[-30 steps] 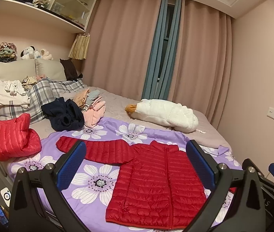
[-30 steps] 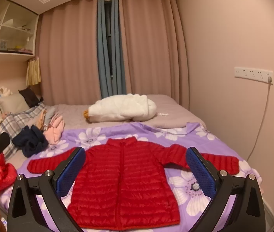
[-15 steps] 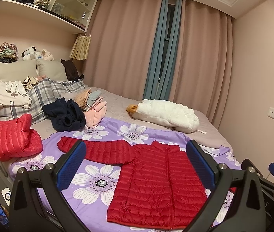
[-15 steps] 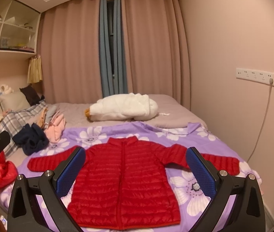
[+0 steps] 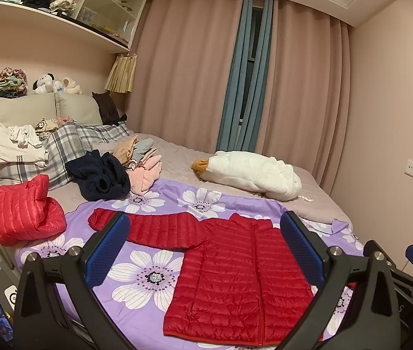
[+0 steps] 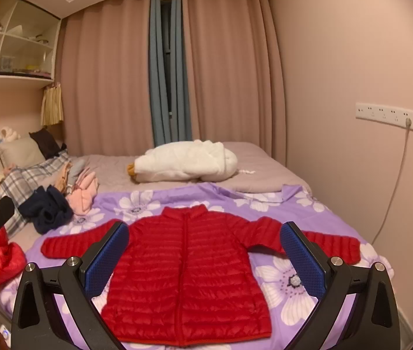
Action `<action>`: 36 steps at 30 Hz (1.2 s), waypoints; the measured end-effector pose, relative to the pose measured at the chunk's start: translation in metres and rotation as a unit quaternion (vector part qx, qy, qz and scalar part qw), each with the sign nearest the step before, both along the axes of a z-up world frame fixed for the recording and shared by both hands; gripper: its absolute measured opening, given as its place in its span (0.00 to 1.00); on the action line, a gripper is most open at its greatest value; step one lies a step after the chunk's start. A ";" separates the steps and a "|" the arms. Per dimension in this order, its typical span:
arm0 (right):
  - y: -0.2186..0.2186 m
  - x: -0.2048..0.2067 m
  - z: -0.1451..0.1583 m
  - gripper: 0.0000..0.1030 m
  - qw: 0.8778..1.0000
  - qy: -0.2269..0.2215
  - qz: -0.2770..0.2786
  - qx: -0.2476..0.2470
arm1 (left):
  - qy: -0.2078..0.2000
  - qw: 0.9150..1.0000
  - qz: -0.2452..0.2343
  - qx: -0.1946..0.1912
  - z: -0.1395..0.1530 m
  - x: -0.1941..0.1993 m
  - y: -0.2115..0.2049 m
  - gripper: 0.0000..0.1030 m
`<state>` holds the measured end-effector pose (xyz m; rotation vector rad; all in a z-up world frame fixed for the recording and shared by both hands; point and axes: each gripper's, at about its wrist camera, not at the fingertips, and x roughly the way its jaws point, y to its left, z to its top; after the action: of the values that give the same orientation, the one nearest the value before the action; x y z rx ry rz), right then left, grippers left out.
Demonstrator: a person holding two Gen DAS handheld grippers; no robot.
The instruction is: Fold large clothes
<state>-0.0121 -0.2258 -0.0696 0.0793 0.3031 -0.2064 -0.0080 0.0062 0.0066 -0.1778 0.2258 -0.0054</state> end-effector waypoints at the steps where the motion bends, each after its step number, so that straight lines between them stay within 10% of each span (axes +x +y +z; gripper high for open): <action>1: 0.000 0.000 0.000 0.99 1.000 0.000 0.000 0.000 | -0.001 1.000 0.000 0.000 0.000 0.000 0.000 1.00; 36: -0.008 -0.003 -0.003 0.99 1.000 0.002 -0.008 0.005 | -0.003 1.000 -0.006 0.017 0.001 -0.003 -0.011 1.00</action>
<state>-0.0149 -0.2338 -0.0722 0.0914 0.3071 -0.2202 -0.0107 -0.0053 0.0080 -0.1433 0.2202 -0.0147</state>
